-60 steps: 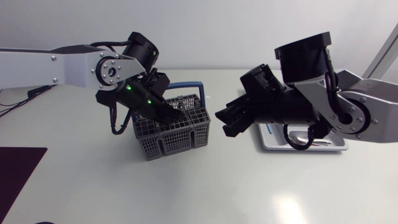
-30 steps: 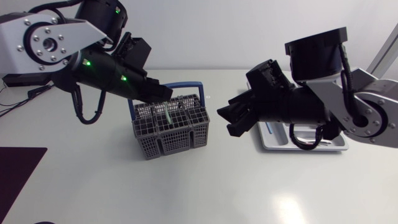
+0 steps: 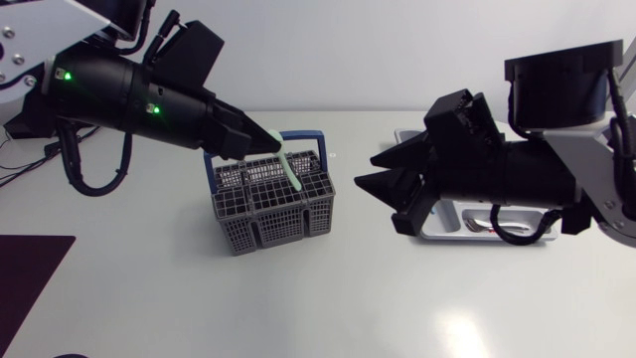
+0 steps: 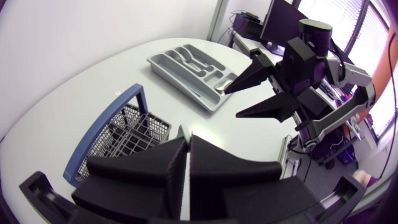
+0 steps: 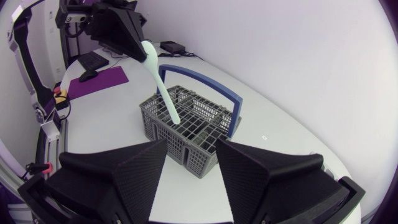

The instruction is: Unload the cutlery basket into the drawer organizer.

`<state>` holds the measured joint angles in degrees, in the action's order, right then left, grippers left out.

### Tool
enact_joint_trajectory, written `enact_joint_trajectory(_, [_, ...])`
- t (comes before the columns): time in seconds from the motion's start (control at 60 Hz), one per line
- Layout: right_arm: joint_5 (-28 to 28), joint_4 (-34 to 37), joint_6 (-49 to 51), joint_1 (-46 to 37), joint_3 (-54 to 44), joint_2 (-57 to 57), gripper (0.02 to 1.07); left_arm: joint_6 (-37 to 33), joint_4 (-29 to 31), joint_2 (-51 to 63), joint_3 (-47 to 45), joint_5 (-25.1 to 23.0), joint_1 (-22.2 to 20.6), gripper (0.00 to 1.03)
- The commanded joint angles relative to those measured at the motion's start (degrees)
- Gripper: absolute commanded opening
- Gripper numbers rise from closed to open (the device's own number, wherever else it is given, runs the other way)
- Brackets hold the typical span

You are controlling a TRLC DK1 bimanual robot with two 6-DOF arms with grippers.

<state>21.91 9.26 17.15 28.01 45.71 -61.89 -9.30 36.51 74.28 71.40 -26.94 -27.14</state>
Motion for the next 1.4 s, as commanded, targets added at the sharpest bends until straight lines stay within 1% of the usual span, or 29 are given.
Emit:
enact_joint_trajectory(0.0, [2.1,1.5,3.1,0.0,-2.2,2.0,0.60,-4.4,1.1,0.0,-0.5,-2.6,-0.5,0.11])
enact_joint_trajectory(0.167, [5.4,4.8,6.8,1.6,-3.2,4.7,0.60,-10.3,5.6,1.5,0.9,-8.3,-2.7,0.11])
enact_joint_trajectory(0.267, [6.3,6.1,8.0,3.5,-3.6,5.6,0.60,-13.6,8.2,2.5,1.8,-12.0,-3.5,0.11])
enact_joint_trajectory(0.45, [8.7,8.4,9.6,6.9,-4.5,5.9,0.60,-17.5,12.1,4.4,3.2,-16.7,-6.4,0.11])
enact_joint_trajectory(0.55, [9.8,9.2,9.7,7.7,-4.8,6.3,0.60,-20.0,15.3,5.8,4.8,-19.1,-7.4,0.11])
enact_joint_trajectory(0.667, [12.8,11.5,10.6,7.6,-4.8,7.0,0.60,-23.5,20.0,7.6,7.2,-20.3,-8.9,0.11])
enact_joint_trajectory(0.933, [17.8,17.9,12.9,7.6,-3.5,8.5,0.60,-27.1,24.9,10.1,10.2,-20.6,-11.5,0.11])
enact_joint_trajectory(0.95, [18.0,18.2,12.9,7.6,-3.4,8.5,0.59,-27.2,25.2,10.3,10.3,-20.6,-11.6,0.11])
enact_joint_trajectory(0.983, [18.3,18.3,13.1,7.7,-3.4,8.6,0.52,-27.4,25.5,10.4,10.4,-20.6,-11.9,0.11])
enact_joint_trajectory(1.117, [18.7,18.4,13.1,7.9,-3.3,8.8,0.42,-28.1,26.3,10.6,10.6,-20.7,-12.6,0.11])
enact_joint_trajectory(1.233, [19.1,18.5,13.0,8.6,-2.9,8.5,0.30,-28.7,26.6,10.7,10.6,-20.8,-12.8,0.11])
enact_joint_trajectory(1.383, [19.2,18.5,12.6,9.9,-2.7,7.6,0.29,-29.1,27.2,10.7,10.6,-21.7,-12.5,0.11])
